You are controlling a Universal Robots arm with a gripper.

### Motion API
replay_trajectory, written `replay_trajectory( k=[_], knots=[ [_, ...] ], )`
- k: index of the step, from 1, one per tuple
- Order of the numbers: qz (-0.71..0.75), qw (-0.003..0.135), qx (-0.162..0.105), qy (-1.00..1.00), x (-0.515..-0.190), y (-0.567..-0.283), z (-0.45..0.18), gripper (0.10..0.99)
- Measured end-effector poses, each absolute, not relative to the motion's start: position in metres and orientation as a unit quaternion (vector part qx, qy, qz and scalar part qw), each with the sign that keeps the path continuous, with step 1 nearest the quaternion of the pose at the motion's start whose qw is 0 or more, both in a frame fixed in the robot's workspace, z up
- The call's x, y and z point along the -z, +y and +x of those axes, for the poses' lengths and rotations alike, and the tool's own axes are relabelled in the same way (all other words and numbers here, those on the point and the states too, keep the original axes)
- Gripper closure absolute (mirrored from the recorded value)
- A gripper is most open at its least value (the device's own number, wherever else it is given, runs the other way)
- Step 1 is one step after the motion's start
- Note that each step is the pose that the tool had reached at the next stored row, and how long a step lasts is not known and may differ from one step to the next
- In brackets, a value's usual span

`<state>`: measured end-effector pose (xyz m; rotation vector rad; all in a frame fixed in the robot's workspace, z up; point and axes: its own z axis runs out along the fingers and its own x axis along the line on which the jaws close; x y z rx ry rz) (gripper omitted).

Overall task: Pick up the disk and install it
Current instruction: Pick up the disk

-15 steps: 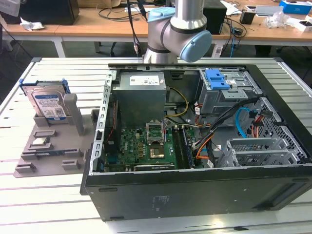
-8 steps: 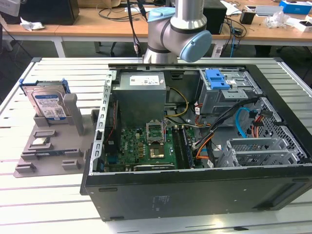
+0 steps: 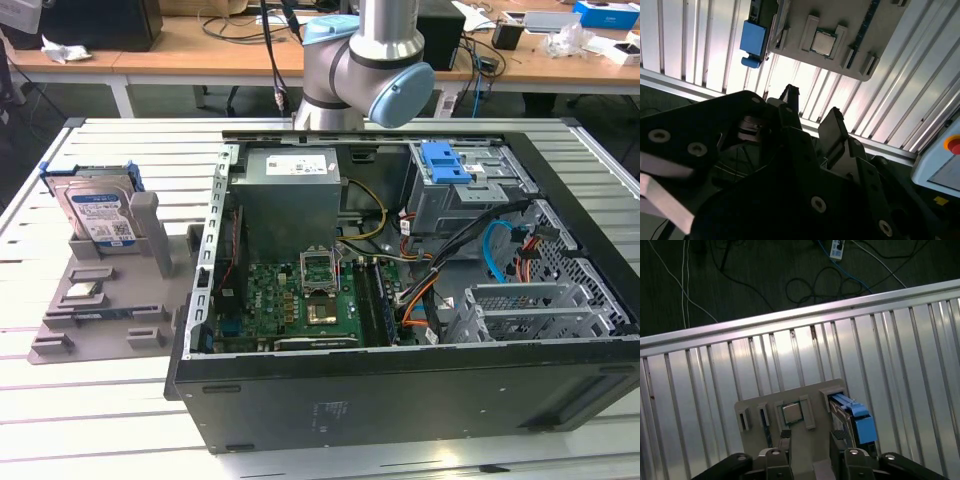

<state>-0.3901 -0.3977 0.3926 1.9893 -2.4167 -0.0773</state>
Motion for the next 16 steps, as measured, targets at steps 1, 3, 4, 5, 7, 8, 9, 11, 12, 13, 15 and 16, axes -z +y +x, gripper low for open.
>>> replay_trajectory(
  k=[1,3,4,5,7,8,9,11,12,13,15,16],
  knots=[
    [0.635,0.005,0.025,-0.772,-0.393,-0.398,-0.39,0.604],
    [0.635,0.005,0.025,-0.772,-0.393,-0.398,-0.39,0.604],
    [0.635,0.005,0.025,-0.772,-0.393,-0.397,-0.39,0.604],
    [0.635,0.005,0.025,-0.772,-0.393,-0.397,-0.39,0.604],
    [0.635,0.005,0.025,-0.772,-0.393,-0.395,-0.389,0.604],
    [0.635,0.005,0.025,-0.772,-0.393,-0.394,-0.389,0.604],
    [0.636,0.005,0.025,-0.772,-0.393,-0.393,-0.389,0.604],
    [0.636,0.005,0.025,-0.772,-0.393,-0.391,-0.389,0.604],
    [0.636,0.005,0.025,-0.772,-0.393,-0.39,-0.389,0.604],
    [0.636,0.005,0.025,-0.772,-0.393,-0.387,-0.389,0.604],
    [0.636,0.005,0.025,-0.772,-0.393,-0.385,-0.388,0.604],
    [0.636,0.005,0.025,-0.772,-0.393,-0.384,-0.388,0.604]
  ],
)
